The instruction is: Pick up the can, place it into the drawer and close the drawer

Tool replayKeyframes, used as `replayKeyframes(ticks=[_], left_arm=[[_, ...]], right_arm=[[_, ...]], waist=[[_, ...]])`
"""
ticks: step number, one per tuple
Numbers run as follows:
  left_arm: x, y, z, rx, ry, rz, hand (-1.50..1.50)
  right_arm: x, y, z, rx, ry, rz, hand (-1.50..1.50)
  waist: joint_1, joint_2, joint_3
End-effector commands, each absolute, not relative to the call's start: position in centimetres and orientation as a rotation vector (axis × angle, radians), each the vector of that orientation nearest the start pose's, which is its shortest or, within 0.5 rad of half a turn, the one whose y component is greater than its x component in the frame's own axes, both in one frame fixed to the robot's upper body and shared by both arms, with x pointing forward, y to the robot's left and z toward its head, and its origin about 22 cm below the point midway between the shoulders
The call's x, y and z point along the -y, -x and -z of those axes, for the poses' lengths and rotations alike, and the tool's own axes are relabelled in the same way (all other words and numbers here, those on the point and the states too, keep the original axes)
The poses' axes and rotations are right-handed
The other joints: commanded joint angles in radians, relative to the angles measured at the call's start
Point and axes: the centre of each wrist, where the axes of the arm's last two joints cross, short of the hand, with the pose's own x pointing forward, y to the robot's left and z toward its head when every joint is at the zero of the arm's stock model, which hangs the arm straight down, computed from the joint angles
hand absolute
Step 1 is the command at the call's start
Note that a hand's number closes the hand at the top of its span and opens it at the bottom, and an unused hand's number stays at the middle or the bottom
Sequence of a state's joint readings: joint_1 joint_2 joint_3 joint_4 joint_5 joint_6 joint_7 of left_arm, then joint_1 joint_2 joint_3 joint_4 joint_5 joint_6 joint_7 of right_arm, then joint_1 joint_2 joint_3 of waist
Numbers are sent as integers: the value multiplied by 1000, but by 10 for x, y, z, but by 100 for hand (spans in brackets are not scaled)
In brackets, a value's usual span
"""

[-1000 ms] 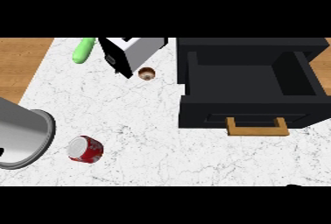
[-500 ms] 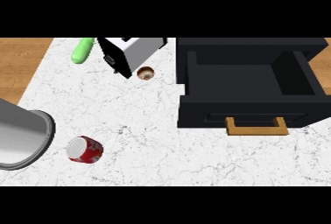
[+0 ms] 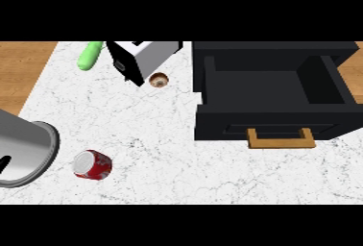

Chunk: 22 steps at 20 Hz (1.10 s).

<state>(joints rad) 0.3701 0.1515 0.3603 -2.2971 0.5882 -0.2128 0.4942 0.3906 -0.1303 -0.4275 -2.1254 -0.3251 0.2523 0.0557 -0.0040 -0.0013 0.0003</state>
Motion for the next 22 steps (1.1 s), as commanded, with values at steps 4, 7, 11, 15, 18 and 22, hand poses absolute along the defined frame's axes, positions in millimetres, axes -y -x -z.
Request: replayKeyframes(ticks=[4,7,11,15,18,22], left_arm=[[-323,-140,-123,1558,144,-163,-150],[-314,-162,-107,1532,131,-163,-150],[-303,-172,-75,1519,113,-148,-150],[-289,-175,-53,1500,115,-160,-150],[-312,-175,-37,1503,75,-145,-150],[-292,-185,-13,1481,44,-149,-150]], right_arm=[[340,-95,-100,1785,191,112,-150],[366,-88,-100,1782,201,103,-150],[373,-100,-99,1775,210,84,-150],[382,-82,-100,1794,220,85,-150],[387,-83,-97,1777,199,100,-150],[378,-99,-102,1775,202,92,-150]], waist=[[-1,0,0],[-5,1,0],[-2,1,-1],[-4,1,0],[-1,1,0],[1,2,-1]])
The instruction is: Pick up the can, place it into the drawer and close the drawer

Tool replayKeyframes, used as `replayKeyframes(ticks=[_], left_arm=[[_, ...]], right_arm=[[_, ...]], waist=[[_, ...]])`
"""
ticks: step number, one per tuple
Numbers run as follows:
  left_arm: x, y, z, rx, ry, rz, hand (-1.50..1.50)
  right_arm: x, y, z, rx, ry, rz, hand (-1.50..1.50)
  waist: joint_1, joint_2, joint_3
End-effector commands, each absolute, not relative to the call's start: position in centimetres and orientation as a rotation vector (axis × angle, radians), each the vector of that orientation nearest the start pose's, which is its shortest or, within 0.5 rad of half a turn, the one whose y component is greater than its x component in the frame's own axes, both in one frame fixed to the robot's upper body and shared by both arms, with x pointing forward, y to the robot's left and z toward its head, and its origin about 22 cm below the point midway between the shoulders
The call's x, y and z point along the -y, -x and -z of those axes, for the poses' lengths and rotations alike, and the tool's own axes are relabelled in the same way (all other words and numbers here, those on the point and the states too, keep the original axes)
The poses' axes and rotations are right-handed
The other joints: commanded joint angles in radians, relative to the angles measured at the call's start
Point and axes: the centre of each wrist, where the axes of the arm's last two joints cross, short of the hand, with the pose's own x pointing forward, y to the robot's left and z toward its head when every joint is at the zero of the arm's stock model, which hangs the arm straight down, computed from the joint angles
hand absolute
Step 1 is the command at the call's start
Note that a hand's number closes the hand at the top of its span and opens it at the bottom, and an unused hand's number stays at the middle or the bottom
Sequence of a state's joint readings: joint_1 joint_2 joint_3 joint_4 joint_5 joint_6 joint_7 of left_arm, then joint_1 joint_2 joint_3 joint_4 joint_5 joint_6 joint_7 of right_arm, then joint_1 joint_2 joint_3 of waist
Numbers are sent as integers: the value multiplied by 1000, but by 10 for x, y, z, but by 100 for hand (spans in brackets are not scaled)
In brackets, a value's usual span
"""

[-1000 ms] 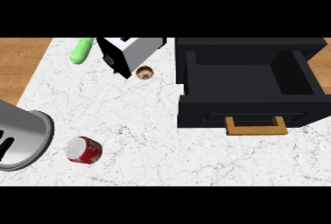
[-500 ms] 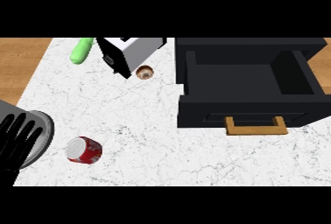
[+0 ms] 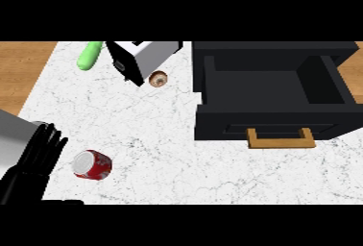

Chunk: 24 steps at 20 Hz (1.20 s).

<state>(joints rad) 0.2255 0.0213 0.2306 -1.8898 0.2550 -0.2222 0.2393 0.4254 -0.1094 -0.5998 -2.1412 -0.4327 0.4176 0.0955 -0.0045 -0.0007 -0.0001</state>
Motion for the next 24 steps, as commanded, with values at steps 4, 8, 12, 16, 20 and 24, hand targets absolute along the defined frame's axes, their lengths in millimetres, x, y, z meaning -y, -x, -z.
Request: replayKeyframes(ticks=[4,8,12,16,20,24], left_arm=[[-288,-171,7,1473,6,-180,-150],[-335,-177,13,1485,-15,-205,-150],[-314,-181,41,1453,-56,-219,-150],[-332,-181,51,1438,-65,-228,-150],[-336,-173,65,1424,-46,-220,-150],[-347,-181,101,1415,-50,-232,-150]], right_arm=[[371,-87,-103,1790,209,110,-150],[393,-84,-100,1784,198,107,-150],[399,-67,-101,1773,205,89,-150],[385,-71,-93,1774,209,96,-150],[383,-71,-97,1772,209,120,-150],[379,-74,-100,1773,206,92,-150]], waist=[[3,0,0],[1,0,0],[-2,0,0],[0,0,0],[1,0,0],[-2,1,0]])
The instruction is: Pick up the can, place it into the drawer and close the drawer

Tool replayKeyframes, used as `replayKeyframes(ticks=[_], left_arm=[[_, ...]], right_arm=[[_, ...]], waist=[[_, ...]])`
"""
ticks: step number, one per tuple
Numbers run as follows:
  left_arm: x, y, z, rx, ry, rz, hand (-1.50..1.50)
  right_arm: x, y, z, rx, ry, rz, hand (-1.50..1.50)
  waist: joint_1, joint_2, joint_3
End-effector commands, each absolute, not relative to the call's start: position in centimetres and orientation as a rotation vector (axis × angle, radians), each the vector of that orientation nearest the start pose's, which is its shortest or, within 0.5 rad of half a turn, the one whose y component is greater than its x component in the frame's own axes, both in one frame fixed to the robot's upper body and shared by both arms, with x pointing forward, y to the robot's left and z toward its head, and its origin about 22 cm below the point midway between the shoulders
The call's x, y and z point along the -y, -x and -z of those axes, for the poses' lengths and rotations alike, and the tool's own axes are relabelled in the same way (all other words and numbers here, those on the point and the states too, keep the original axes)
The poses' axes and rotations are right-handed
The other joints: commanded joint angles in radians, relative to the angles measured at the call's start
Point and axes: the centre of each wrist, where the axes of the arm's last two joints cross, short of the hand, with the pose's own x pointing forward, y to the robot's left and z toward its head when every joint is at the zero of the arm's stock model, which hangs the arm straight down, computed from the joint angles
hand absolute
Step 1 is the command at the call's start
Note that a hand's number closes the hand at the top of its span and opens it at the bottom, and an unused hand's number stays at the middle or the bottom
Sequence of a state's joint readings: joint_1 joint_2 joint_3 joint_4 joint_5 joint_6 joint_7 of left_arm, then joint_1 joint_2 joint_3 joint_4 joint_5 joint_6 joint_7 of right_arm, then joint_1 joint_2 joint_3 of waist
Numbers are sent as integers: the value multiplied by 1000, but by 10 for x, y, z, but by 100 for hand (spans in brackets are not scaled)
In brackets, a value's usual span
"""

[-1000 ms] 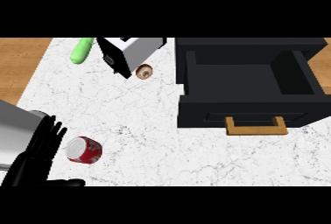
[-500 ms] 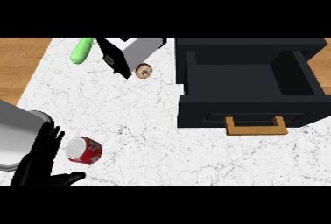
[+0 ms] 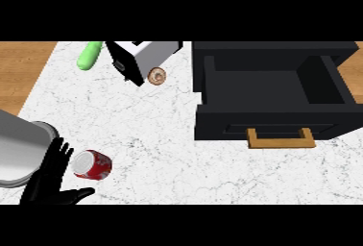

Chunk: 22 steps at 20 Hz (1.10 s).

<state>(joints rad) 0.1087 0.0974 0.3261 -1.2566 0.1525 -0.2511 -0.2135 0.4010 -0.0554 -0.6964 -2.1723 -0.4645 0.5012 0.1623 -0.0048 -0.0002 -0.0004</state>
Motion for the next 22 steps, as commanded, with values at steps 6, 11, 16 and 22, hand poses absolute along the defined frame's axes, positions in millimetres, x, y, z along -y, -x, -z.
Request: replayKeyframes(ticks=[6,11,16,22], left_arm=[[-339,-186,109,1399,9,-267,-150],[-329,-189,136,1391,48,-245,-150],[-319,-207,127,1389,68,-306,-150],[-316,-211,136,1404,152,-337,150]], right_arm=[[376,-68,-100,1799,189,99,-150],[394,-71,-120,1778,216,108,-150],[386,-77,-112,1780,213,106,-150],[370,-47,-111,1768,171,97,-150]], waist=[[0,-1,0],[-1,0,0],[2,0,0],[-7,-1,0]])
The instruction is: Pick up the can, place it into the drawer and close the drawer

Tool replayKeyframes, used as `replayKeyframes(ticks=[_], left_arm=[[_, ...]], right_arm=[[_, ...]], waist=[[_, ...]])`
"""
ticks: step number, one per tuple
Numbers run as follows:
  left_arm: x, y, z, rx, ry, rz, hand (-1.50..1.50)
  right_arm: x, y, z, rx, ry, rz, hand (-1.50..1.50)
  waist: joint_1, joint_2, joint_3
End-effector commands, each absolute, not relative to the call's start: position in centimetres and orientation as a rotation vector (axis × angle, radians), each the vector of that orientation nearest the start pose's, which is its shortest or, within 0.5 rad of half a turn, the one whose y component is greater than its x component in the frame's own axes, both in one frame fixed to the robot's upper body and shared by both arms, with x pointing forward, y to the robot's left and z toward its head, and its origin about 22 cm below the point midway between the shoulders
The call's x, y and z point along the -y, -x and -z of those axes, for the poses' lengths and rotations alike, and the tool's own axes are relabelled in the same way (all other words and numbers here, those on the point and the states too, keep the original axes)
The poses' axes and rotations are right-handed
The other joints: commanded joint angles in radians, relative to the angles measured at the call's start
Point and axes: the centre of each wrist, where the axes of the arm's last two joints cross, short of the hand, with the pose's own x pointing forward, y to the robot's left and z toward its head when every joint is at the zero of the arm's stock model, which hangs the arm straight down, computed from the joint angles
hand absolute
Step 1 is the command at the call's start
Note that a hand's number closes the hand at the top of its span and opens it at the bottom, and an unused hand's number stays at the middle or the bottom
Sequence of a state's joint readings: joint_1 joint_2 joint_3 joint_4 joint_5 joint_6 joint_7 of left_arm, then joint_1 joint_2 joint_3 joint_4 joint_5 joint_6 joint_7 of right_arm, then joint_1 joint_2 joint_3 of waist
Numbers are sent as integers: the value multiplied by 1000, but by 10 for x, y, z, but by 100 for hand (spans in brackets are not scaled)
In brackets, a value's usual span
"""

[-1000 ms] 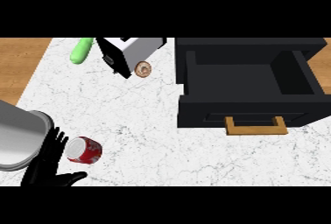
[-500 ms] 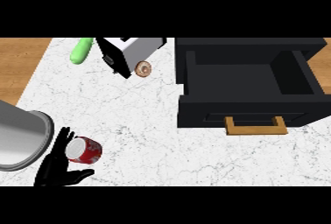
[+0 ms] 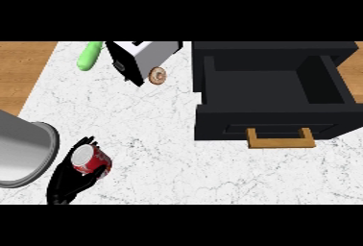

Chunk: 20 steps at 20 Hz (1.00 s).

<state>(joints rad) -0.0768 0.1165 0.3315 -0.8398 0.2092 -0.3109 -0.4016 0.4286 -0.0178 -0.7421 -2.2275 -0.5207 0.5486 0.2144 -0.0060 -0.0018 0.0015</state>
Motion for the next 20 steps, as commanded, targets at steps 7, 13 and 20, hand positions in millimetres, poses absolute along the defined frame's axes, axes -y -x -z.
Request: replayKeyframes(ticks=[7,13,20], left_arm=[[-305,-226,117,1466,287,-266,150],[-287,-241,91,1535,378,-225,150],[-234,-289,64,1574,225,-330,150]], right_arm=[[376,-50,-115,1766,164,105,-150],[371,-57,-112,1761,165,126,-150],[373,-60,-124,1778,175,100,-150]], waist=[[-1,0,-2],[1,0,-1],[-8,2,-2]])
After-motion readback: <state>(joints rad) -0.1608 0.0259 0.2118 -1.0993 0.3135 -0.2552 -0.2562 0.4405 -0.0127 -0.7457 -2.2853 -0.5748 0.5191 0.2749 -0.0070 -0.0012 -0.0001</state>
